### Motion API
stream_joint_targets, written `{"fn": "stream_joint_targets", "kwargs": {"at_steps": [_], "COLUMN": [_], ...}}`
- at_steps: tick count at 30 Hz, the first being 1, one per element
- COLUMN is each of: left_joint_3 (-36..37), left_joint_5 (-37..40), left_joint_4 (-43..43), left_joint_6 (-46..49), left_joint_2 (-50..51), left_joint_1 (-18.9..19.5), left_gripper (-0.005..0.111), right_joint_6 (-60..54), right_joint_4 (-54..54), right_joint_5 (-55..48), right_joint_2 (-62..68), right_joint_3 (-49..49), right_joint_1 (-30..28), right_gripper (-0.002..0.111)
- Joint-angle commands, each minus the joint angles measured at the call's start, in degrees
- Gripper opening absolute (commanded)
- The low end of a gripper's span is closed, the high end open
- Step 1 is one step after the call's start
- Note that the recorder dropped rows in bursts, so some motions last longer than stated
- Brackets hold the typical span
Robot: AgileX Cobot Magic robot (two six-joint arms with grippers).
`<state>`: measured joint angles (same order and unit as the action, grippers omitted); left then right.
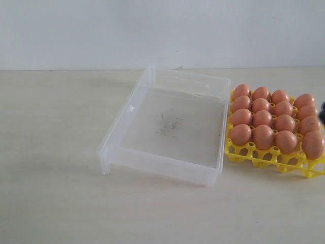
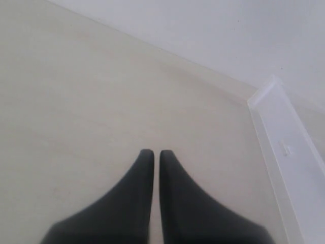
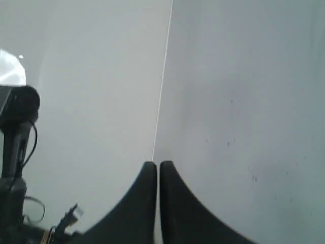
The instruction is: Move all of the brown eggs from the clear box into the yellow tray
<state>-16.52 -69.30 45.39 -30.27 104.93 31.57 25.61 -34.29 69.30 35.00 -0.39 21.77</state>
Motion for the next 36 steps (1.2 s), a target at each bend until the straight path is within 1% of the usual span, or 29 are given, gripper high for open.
{"fn": "stream_joint_targets", "kwargs": {"at_steps": [1,2,3,4,5,7,9,10,13,15,17,18,19,20,21,22,23,24,25,26,27,28,29,30,34,36], "left_joint_3": [0.32,0.32,0.32,0.32,0.32,0.32,0.32,0.32,0.37,0.37,0.37,0.37,0.37,0.37,0.37,0.37,0.37,0.37,0.37,0.37,0.37,0.37,0.37,0.37,0.37,0.37], "left_joint_5": [-0.66,-0.66,-0.66,-0.66,-0.66,-0.66,-0.66,-0.66,-0.66,-0.66,-0.66,-0.66,-0.66,-0.66,-0.66,-0.66,-0.66,-0.66,-0.66,-0.66,-0.66,-0.66,-0.66,-0.66,-0.66,-0.66], "left_joint_4": [0.07,0.07,0.07,0.07,0.07,0.07,0.07,0.07,0.84,0.98,0.98,0.98,0.98,0.98,0.98,0.98,0.98,0.98,0.98,0.98,0.98,0.98,0.98,0.98,0.98,0.98], "left_joint_6": [0.4,0.4,0.4,0.4,0.4,0.4,0.4,0.4,0.39,0.39,0.39,0.39,0.39,0.39,0.39,0.39,0.39,0.39,0.39,0.39,0.39,0.39,0.39,0.39,0.39,0.39], "left_joint_2": [-0.59,-0.59,-0.59,-0.59,-0.59,-0.59,-0.59,-0.59,-0.59,-0.59,-0.59,-0.59,-0.59,-0.59,-0.59,-0.59,-0.59,-0.59,-0.59,-0.59,-0.59,-0.59,-0.59,-0.59,-0.59,-0.59], "left_joint_1": [-0.19,-0.19,-0.19,-0.19,-0.19,-0.19,-0.19,-0.19,-0.19,-0.19,-0.19,-0.19,-0.19,-0.19,-0.19,-0.19,-0.19,-0.19,-0.19,-0.19,-0.19,-0.19,-0.19,-0.19,-0.19,-0.19], "left_gripper": [0.004,0.004,0.004,0.004,0.004,0.004,0.004,0.004,0.004,0.004,0.004,0.004,0.004,0.004,0.004,0.004,0.004,0.004,0.004,0.004,0.004,0.004,0.004,0.004,0.004,0.004], "right_joint_6": [-0.2,-1.25,-3.69,-4.35,-4.83,-4.48,-2.3,-0.92,0.93,0.93,0.3,-2.83,-4.98,-11.06,-13.24,-20.63,-44.39,-56.52,-76.83,-84.7,-91.71,-92.01,-91.87,-91.54,-91.54,-91.54], "right_joint_4": [11.03,12.68,15.37,15.84,15.98,15.61,15.61,14.65,9.38,9.55,11.48,15.04,17.29,23.1,27.28,48.82,76.29,89.66,113.54,122.5,127.12,125.92,123.56,123.56,123.28,120.61], "right_joint_5": [0.66,0.66,-0.95,-2.73,-7.45,-13.58,-15.07,-13.2,-2.66,-0.17,-2.38,-8.82,-12.86,-26.5,-34.64,-51.19,-55.98,-54.63,-50.93,-50.05,-51.56,-53.15,-54.55,-54.55,-54.45,-54.37], "right_joint_2": [-11.16,-12.89,-17.22,-18.95,-23.2,-28.96,-35.0,-35.0,-35.0,-35.0,-35.0,-35.0,-35.0,-35.0,-35.0,-35.0,-35.0,-34.0,-30.71,-28.23,-22.57,-18.85,-10.85,-2.39,12.84,20.22], "right_joint_3": [0.39,0.39,0.39,0.39,0.39,0.39,0.39,0.39,0.39,0.39,0.39,0.39,0.39,0.39,0.39,0.39,0.39,0.39,0.39,0.39,0.39,0.39,0.39,-1.3,-7.19,-11.21], "right_joint_1": [0.12,0.12,0.12,0.12,0.12,0.12,0.12,0.12,0.12,0.12,0.12,0.12,0.12,0.12,0.12,-0.15,-0.58,-0.7,-0.7,-0.57,-0.57,-0.57,-0.57,-0.57,-0.57,-0.57], "right_gripper": [0.0,0.0,0.0,0.0,0.0,0.0,0.0,0.0,0.0,0.0,0.0,0.0,0.0,0.0,0.0,0.0,0.0,0.0,0.0,0.0,0.0,0.0,0.0,0.0,0.0,0.0]}}
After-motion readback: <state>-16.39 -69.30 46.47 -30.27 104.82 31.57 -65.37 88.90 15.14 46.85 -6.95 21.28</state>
